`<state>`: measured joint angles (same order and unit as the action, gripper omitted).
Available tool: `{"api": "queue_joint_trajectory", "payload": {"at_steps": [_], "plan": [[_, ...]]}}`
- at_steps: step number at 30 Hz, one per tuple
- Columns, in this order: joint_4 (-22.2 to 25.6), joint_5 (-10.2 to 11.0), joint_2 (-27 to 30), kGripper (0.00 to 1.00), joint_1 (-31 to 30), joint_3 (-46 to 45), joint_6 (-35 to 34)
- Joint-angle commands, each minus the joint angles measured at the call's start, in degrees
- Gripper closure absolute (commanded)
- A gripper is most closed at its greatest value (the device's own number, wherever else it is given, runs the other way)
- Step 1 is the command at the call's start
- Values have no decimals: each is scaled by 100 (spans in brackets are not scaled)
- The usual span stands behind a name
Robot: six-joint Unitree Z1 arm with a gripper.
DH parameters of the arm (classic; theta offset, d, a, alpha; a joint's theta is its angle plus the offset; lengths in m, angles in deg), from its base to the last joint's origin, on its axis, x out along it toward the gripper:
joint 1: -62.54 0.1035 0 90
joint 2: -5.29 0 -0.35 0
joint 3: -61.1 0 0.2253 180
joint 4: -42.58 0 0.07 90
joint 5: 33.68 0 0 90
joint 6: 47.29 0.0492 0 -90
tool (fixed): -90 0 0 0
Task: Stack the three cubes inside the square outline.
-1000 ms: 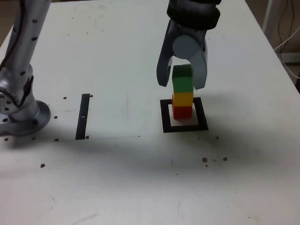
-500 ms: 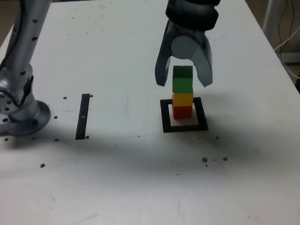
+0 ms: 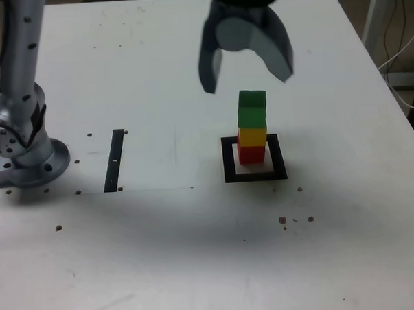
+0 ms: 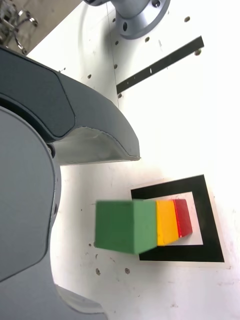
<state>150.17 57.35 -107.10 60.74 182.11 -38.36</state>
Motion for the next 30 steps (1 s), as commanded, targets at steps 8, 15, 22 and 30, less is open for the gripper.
{"api": "queue_joint_trajectory", "payload": {"at_steps": [8,15,22,30], "plan": [[35,127,1067,1,11,-942,-222],[-150,179,1812,1,11,-2032,-430],[-495,158,2259,1,12,-2961,-543],[-1395,46,2566,0,106,-4378,-640]]}}
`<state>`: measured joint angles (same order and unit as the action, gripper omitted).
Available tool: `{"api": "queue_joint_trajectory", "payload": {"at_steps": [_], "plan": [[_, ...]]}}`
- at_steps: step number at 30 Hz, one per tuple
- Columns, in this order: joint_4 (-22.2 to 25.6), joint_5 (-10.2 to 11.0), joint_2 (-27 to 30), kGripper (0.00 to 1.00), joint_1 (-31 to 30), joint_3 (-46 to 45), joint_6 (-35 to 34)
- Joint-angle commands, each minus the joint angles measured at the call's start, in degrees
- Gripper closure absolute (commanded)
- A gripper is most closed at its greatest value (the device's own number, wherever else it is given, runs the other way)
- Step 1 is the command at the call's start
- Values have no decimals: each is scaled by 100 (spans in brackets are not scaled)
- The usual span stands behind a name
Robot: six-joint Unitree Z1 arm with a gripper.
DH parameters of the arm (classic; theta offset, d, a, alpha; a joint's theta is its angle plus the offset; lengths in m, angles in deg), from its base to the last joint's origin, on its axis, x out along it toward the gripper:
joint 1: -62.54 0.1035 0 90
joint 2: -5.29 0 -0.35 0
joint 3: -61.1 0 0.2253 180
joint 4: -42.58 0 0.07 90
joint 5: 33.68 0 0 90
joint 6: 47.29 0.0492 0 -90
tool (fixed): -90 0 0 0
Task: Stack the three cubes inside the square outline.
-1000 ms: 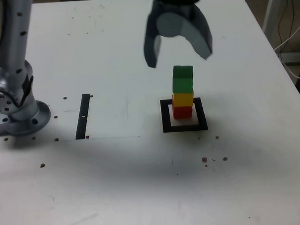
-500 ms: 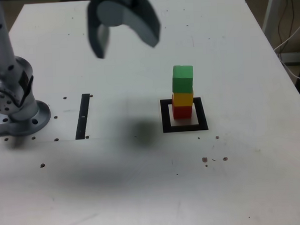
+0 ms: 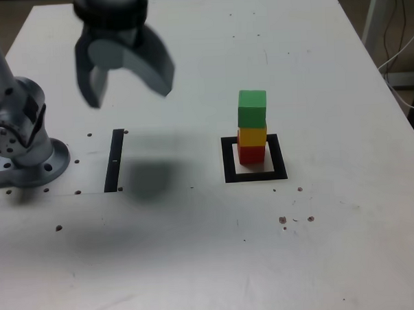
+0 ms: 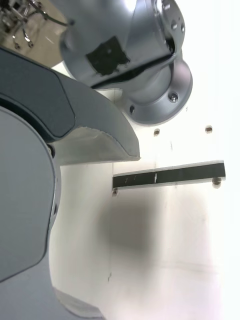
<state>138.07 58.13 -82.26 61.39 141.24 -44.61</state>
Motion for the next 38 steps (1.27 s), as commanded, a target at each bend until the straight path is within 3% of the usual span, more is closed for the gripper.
{"api": "queue_joint_trajectory", "payload": {"at_steps": [1,20,26,38], "plan": [[-304,-53,107,0,59,-460,-17],[-2259,-272,37,0,304,-2543,-3],[-2490,-310,-11,0,309,-2676,12],[-2468,-231,2,1,309,-2587,22]]}}
